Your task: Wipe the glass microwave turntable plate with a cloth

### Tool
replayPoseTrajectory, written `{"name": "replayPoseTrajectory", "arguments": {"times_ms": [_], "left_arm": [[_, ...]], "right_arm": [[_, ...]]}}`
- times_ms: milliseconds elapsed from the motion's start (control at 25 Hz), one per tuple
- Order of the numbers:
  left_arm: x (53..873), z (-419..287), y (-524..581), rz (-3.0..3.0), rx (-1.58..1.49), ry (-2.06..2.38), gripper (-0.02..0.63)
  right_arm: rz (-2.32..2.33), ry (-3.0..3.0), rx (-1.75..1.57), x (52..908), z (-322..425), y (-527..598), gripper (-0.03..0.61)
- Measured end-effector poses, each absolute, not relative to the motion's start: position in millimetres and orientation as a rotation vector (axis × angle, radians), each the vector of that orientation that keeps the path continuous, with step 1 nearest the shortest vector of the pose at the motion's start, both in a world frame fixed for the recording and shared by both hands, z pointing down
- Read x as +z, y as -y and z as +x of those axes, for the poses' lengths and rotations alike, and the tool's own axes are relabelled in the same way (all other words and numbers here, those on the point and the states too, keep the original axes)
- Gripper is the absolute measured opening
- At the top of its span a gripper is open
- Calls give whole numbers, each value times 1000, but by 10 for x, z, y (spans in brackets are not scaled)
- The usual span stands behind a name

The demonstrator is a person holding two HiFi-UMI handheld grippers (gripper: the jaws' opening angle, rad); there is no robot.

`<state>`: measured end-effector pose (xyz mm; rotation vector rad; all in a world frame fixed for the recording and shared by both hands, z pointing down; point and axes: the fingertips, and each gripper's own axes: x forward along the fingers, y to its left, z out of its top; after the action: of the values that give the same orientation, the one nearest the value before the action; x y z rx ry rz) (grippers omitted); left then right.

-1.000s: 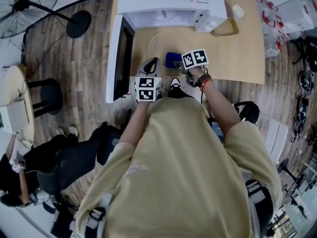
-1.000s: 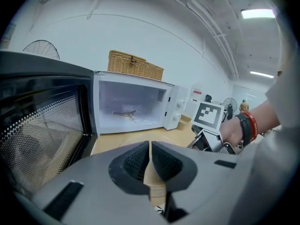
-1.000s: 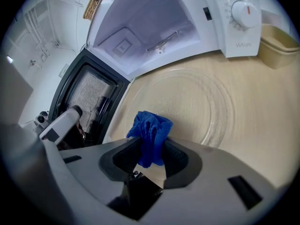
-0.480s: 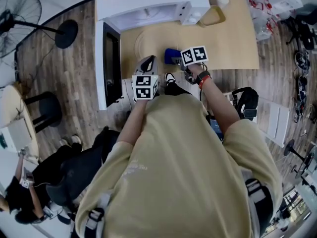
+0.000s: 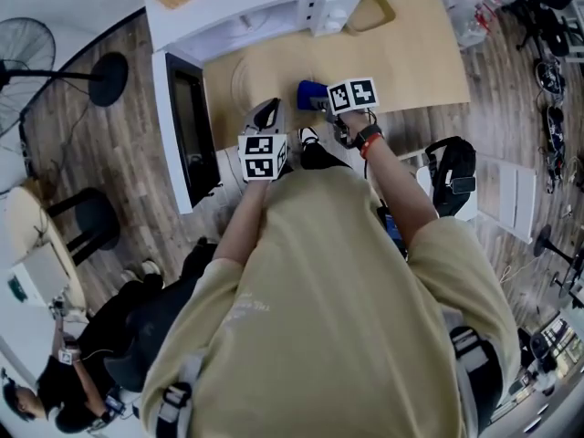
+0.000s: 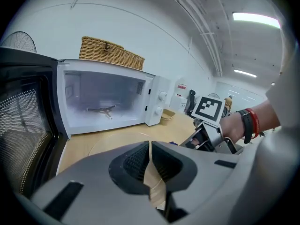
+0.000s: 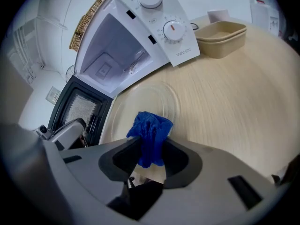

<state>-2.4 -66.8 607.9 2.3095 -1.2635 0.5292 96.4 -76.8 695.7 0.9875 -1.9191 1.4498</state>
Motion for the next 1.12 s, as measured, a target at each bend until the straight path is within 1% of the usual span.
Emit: {"name": "replayPoseTrajectory", "arguments": {"times_ms": [280,600,760,1120], "left_arm": [[6089,-39,653,2306,528,1258,34],[6069,-285,638,2259,493,1333,34],[6062,-447,596,2220,479,1385,34],[6029,-930,428,2113,456,1529,34]], "right_arm": [[1023,1903,1407,6924,1089,767,149],[1025,1888,1397,6909,1057,784,147],[947,1948,1388,6786,796,783,146],[613,2030,1348,6728,-166,504,146]]}}
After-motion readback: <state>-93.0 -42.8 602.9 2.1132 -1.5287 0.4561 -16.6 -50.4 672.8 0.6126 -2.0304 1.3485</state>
